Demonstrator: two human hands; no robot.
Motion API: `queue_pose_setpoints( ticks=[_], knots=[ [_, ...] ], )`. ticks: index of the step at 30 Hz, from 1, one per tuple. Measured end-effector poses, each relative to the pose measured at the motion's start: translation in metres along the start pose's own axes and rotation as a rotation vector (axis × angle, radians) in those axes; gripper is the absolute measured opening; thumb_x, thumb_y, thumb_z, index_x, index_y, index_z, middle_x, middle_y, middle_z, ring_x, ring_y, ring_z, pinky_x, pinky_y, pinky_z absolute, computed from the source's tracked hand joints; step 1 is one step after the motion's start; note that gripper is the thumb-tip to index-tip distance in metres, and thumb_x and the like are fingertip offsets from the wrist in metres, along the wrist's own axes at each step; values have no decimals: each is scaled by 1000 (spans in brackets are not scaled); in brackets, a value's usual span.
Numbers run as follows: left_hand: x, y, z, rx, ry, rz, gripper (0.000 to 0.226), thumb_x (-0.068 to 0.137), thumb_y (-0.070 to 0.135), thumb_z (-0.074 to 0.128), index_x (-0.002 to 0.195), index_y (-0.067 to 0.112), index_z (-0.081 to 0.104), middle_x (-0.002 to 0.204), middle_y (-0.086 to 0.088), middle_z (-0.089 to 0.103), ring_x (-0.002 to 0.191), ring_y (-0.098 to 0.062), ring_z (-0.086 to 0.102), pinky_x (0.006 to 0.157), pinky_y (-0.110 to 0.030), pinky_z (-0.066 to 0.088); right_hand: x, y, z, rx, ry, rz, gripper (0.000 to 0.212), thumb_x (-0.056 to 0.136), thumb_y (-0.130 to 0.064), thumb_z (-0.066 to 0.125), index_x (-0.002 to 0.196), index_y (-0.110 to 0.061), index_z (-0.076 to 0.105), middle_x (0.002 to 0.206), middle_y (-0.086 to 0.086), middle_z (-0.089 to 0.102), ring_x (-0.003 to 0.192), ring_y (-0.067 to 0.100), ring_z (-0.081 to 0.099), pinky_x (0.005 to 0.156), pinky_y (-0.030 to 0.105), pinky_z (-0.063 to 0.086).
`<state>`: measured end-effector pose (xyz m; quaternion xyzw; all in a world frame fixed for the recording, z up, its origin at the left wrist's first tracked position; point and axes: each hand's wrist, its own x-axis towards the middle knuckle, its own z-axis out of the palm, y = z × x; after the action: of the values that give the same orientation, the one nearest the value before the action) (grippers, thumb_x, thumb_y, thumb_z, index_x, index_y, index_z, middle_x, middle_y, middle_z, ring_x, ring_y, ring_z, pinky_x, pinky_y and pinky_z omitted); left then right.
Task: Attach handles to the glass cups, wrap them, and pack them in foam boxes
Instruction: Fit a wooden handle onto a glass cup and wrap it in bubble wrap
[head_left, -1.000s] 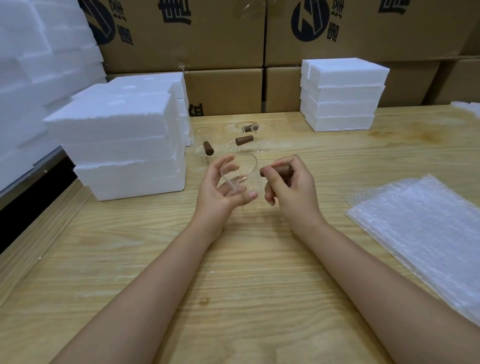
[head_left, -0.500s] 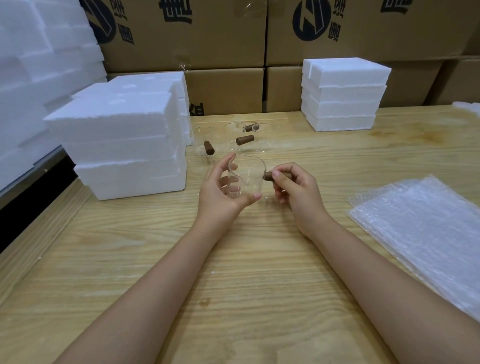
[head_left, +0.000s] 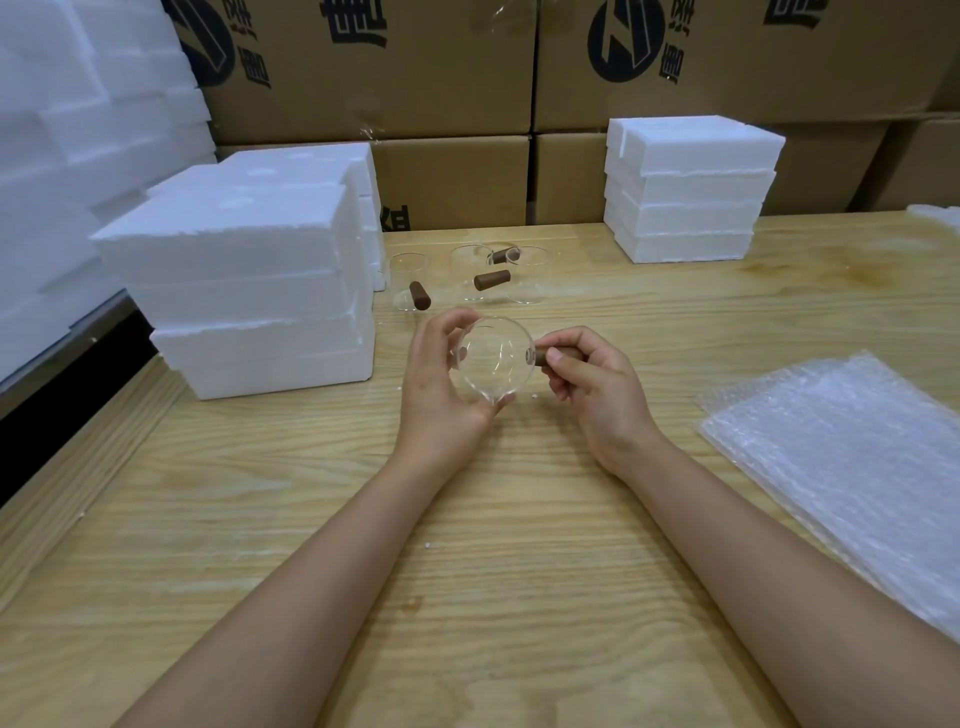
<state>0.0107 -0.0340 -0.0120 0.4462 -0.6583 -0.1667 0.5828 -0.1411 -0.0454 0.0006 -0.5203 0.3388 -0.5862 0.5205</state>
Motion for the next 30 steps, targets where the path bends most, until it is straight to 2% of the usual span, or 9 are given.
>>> queue_pose_setpoints(
  ticks=[3,5,9,11,15,18,21,27,30],
  knots=[
    [0,-2,1,-1,22,6,81,57,-2,88,109,39,40,114,19,43,110,-4,50,95,-10,41,-1,0,1,-23,-17,-32,24,89,8,48,85,-12,60,71,-6,65,61,7,42,57,16,36],
    [0,-3,1,4,34,9,81,57,-3,87,109,37,40,113,19,44,108,-1,50,94,-9,40,-2,1,1,-33,-23,-36,24,89,7,48,85,-13,61,74,-3,63,61,6,44,58,17,37],
    [-1,-5,1,35,42,21,83,58,-6,85,108,44,41,111,26,44,109,10,47,94,-9,38,-1,2,2,-49,-27,5,25,91,7,45,85,-13,58,69,-10,63,61,7,44,57,17,37],
    [-2,-4,1,86,38,33,84,58,-6,84,109,46,42,112,27,45,108,14,45,94,-6,34,0,4,3,-60,5,49,27,92,7,42,83,-14,57,73,-5,61,61,7,43,56,19,35],
    [-3,-3,0,130,25,63,82,56,-3,85,117,36,47,113,25,46,107,18,43,94,-4,31,0,4,4,-59,76,121,26,93,3,42,79,-14,56,64,-6,54,53,3,40,49,15,32],
    [-2,1,-1,119,-2,32,80,57,3,88,121,34,49,114,26,47,107,11,47,95,-7,34,1,1,3,-62,94,138,24,93,1,42,77,-12,55,59,-3,51,43,2,35,43,16,26],
    [-2,5,-2,99,-31,-36,81,57,10,90,125,31,51,115,24,48,107,-7,55,94,-14,41,2,-2,1,-54,92,131,22,92,1,42,76,-9,52,52,-11,58,40,-1,35,40,14,25],
    [-4,9,-2,52,-58,-122,80,59,19,91,126,32,51,116,19,52,101,-2,57,82,-5,43,2,-7,-2,56,100,88,24,89,4,46,70,-10,51,63,-5,67,42,1,36,39,14,25],
    [-3,10,-2,-7,-70,-174,78,59,15,91,124,30,51,121,10,55,102,-8,62,83,-15,49,1,-8,-3,93,78,39,25,88,4,49,68,-11,53,67,2,65,42,2,36,41,15,27]
  ],
)
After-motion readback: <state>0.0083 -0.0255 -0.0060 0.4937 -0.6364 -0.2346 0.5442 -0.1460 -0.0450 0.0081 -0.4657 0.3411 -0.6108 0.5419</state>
